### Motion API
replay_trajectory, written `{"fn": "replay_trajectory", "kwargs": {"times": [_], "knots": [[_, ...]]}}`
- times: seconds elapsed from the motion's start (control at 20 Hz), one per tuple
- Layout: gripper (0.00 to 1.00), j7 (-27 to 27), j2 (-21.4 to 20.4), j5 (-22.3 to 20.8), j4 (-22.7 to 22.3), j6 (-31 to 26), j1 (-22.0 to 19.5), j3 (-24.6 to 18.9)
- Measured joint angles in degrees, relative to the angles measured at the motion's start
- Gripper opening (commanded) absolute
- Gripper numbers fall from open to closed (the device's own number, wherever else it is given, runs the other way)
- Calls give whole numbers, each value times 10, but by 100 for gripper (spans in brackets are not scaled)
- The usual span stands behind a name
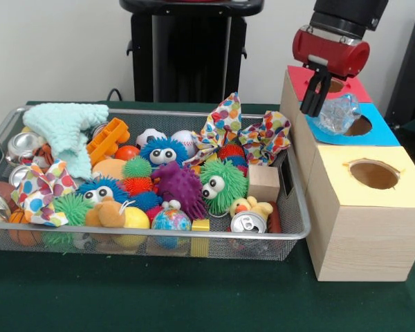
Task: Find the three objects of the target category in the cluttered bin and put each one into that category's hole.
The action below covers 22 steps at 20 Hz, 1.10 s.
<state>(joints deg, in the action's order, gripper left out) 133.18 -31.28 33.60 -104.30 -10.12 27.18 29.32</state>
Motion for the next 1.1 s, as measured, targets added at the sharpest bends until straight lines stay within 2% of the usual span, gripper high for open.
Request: {"fn": "replay_trajectory", "kwargs": {"times": [0.75,1.1], "knots": [[0,0,29,4,4,3,0,-9],[0,0,28,5,4,3,0,-9]]}}
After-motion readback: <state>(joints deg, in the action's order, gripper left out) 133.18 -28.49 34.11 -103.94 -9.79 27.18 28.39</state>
